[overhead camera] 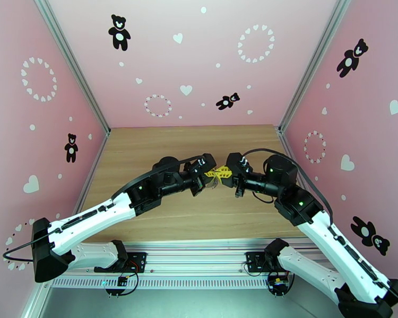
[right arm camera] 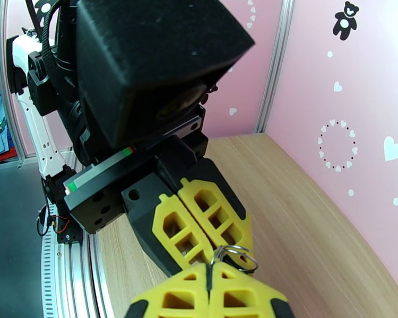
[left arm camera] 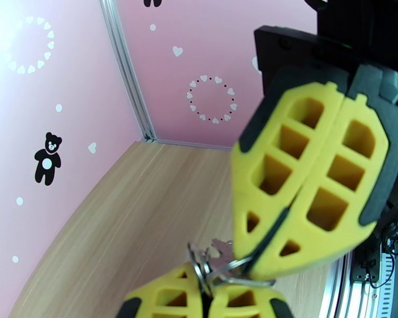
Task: Remove the keys from the keyring
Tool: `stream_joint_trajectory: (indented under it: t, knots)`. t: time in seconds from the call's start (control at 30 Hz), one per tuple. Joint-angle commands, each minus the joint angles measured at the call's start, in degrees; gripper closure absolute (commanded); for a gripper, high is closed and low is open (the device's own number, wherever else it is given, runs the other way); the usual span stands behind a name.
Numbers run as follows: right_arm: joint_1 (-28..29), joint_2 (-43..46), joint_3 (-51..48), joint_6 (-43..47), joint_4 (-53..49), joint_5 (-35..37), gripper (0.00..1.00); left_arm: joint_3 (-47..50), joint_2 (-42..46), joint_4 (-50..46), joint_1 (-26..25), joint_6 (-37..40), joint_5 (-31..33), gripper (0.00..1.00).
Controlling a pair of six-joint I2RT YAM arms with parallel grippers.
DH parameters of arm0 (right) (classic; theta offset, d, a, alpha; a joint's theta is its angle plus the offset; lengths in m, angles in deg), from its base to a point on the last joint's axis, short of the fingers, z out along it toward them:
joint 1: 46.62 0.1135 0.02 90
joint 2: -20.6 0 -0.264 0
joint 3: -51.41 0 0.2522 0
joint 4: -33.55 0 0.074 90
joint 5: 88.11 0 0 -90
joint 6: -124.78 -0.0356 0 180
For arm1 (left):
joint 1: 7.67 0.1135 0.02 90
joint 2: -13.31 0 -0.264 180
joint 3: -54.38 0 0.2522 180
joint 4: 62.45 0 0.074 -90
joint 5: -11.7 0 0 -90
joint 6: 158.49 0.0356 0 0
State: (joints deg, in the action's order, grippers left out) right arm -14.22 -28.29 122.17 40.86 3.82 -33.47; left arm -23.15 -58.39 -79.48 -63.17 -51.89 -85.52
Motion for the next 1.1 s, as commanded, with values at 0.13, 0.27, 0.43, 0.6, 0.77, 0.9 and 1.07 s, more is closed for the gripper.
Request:
stream_joint_trajectory:
  t: [0.13, 0.27, 0.43, 0.6, 0.77, 0.9, 1.07]
  knots:
    - [-2.7, 2.6, 0.6, -6.2, -1.7, -5.4, 1.0, 4.2, 5.1, 13.1, 1.9, 4.3, 5.9, 1.0]
    - [-3.0, 2.6, 0.8, -6.4, -1.9, -7.1, 1.0, 4.7, 5.5, 14.4, 2.0, 5.9, 5.7, 1.0]
    - [-2.9, 1.2, 2.0, -5.0, -3.6, -8.2, 1.0, 4.5, 5.2, 14.7, 2.0, 7.2, 4.4, 1.0]
    - [-2.9, 0.1, 5.9, -6.0, -4.3, -0.3, 0.99, 4.3, 4.8, 14.3, 1.9, 8.9, 3.2, 1.0]
    - [-2.9, -4.3, 8.7, -14.7, 2.5, -5.2, 0.78, 2.9, 3.6, 12.8, 1.8, 9.7, 4.1, 1.0]
    - [-1.4, -6.6, 11.2, -15.6, 1.8, -4.2, 0.69, 1.8, 2.8, 12.0, 1.6, 9.2, 4.5, 1.0]
    - [-0.6, -8.6, 13.4, -14.1, 0.1, -1.9, 0.63, 1.3, 2.3, 11.6, 1.4, 9.3, 4.9, 1.0]
